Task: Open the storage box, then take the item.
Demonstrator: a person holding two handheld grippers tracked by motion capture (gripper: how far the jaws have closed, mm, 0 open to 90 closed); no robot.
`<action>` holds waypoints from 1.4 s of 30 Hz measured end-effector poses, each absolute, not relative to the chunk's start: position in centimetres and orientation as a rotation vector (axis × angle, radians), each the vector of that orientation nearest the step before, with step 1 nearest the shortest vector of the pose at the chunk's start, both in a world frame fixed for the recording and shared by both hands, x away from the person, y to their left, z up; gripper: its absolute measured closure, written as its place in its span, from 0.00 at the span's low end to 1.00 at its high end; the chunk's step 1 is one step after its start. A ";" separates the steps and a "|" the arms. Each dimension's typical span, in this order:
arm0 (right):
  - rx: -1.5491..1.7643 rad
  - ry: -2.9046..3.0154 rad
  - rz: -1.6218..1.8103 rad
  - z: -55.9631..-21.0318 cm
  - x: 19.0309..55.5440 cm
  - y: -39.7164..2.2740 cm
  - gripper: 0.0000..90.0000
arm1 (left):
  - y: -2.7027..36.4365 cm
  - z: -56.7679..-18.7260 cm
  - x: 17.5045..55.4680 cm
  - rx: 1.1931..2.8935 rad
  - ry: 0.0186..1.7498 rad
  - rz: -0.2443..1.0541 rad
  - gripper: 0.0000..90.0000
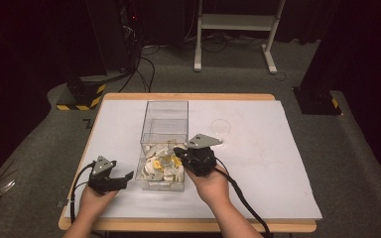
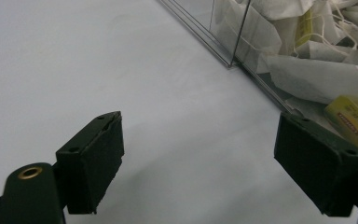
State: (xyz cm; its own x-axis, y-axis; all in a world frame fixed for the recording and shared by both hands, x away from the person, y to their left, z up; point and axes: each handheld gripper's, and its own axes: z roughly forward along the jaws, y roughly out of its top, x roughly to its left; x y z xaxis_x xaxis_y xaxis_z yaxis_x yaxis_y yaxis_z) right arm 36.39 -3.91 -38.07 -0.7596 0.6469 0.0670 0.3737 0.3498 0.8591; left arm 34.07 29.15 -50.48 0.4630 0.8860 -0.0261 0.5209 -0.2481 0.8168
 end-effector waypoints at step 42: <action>1.045 2.126 1.356 -36.5 38.2 -11.8 0.99 | 29.0 -50.5 33.9 1.932 1.143 0.588 0.18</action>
State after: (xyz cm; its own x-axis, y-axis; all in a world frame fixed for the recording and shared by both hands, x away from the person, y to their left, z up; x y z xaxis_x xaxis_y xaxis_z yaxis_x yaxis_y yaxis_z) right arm 38.18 -11.84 -36.45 -0.6357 0.7702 0.0524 0.3722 0.2463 0.8949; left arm 33.88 28.95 -50.51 0.4842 0.8749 -0.0057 0.5041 -0.2737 0.8191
